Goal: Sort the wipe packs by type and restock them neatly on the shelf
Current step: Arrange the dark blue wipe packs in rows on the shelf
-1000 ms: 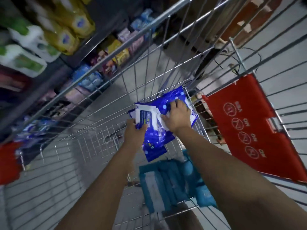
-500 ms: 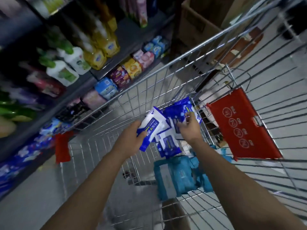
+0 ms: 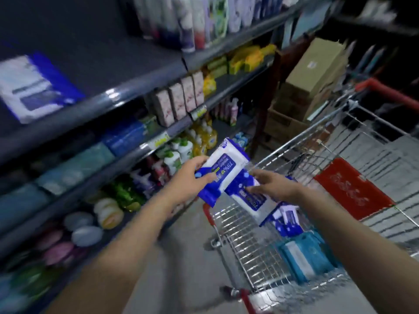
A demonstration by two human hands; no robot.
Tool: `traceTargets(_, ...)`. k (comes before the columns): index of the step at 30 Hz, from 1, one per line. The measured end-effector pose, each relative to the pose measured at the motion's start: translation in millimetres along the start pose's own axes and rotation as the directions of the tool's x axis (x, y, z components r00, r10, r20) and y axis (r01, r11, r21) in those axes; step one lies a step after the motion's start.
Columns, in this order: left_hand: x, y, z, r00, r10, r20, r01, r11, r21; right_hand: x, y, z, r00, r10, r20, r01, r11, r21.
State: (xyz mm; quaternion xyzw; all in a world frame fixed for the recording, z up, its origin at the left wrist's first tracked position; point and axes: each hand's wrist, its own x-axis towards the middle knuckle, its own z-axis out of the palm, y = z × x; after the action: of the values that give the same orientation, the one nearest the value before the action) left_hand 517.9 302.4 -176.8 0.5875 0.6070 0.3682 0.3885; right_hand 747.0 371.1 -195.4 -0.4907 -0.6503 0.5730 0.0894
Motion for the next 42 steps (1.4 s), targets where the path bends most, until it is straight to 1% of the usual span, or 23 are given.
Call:
traceTargets(3, -40, 15, -85, 0.998, -0.007, -0.06, 0.005, 0.999, -0.035, -2, -67, 42, 0.988, -0.102, 0.117, 0.11, 0.992, -0.064)
traceTargets(5, -60, 26, -132, 0.991, -0.007, -0.133, -0.003, 0.997, -0.075, -2, -111, 63, 0.973, -0.155, 0.174, 0.168, 0.984, -0.061)
traceTargets(7, -75, 35, -168, 0.973, -0.005, -0.229, -0.016, 0.996, -0.092, -4, -148, 80, 0.952, -0.17, 0.254, 0.19, 0.98, -0.057)
traceTargets(9, -84, 42, -199, 0.939, 0.0, -0.343, -0.034, 0.995, -0.094, -5, -180, 94, 0.92, -0.148, 0.362, 0.217, 0.963, -0.158)
traceTargets(11, -89, 46, -225, 0.901, -0.033, -0.434, -0.025, 0.991, -0.128, -4, -211, 105, 0.886, -0.148, 0.439, 0.293, 0.914, -0.282)
traceTargets(13, -92, 47, -245, 0.866, -0.08, -0.494, -0.024, 0.979, -0.202, 3, -238, 112, 0.859, -0.187, 0.477, 0.375, 0.864, -0.336)
traceTargets(16, -89, 48, -269, 0.78, -0.19, -0.597, -0.011, 0.949, -0.316, 21, -275, 118, 0.835, -0.27, 0.479, 0.465, 0.811, -0.355)
traceTargets(18, -82, 47, -282, 0.728, -0.273, -0.629, -0.042, 0.898, -0.438, 43, -295, 117, 0.831, -0.34, 0.441, 0.499, 0.806, -0.319)
traceTargets(20, -73, 48, -296, 0.676, -0.33, -0.659, -0.077, 0.857, -0.509, 67, -315, 114, 0.827, -0.415, 0.379, 0.52, 0.82, -0.239)
traceTargets(22, -63, 49, -313, 0.628, -0.338, -0.701, -0.087, 0.864, -0.496, 94, -333, 110, 0.815, -0.466, 0.343, 0.53, 0.84, -0.117)
traceTargets(25, -47, 49, -340, 0.56, -0.347, -0.753, -0.086, 0.879, -0.469, 131, -354, 108, 0.788, -0.494, 0.367, 0.522, 0.853, 0.025)
traceTargets(27, -39, 47, -359, 0.509, -0.36, -0.781, -0.032, 0.9, -0.436, 154, -364, 111, 0.783, -0.493, 0.38, 0.495, 0.863, 0.1)
traceTargets(28, -35, 46, -367, 0.499, -0.364, -0.786, 0.002, 0.908, -0.419, 165, -369, 113, 0.788, -0.488, 0.375, 0.472, 0.87, 0.14)
traceTargets(31, -26, 43, -392, 0.51, -0.393, -0.765, 0.055, 0.903, -0.427, 198, -384, 119, 0.815, -0.457, 0.356, 0.389, 0.887, 0.25)
traceTargets(33, -17, 40, -406, 0.536, -0.421, -0.732, 0.024, 0.874, -0.485, 218, -393, 121, 0.824, -0.44, 0.358, 0.335, 0.887, 0.319)
traceTargets(35, -4, 34, -420, 0.565, -0.433, -0.702, -0.015, 0.846, -0.533, 237, -402, 121, 0.825, -0.417, 0.381, 0.292, 0.892, 0.344)
traceTargets(38, 22, 24, -441, 0.576, -0.454, -0.68, -0.056, 0.808, -0.586, 264, -415, 119, 0.839, -0.371, 0.398, 0.257, 0.915, 0.31)
traceTargets(39, 33, 21, -448, 0.578, -0.451, -0.68, -0.029, 0.822, -0.569, 273, -420, 118, 0.846, -0.359, 0.394, 0.26, 0.923, 0.283)
traceTargets(42, 71, 15, -466, 0.622, -0.413, -0.665, 0.113, 0.888, -0.446, 301, -432, 110, 0.864, -0.349, 0.364, 0.294, 0.935, 0.198)
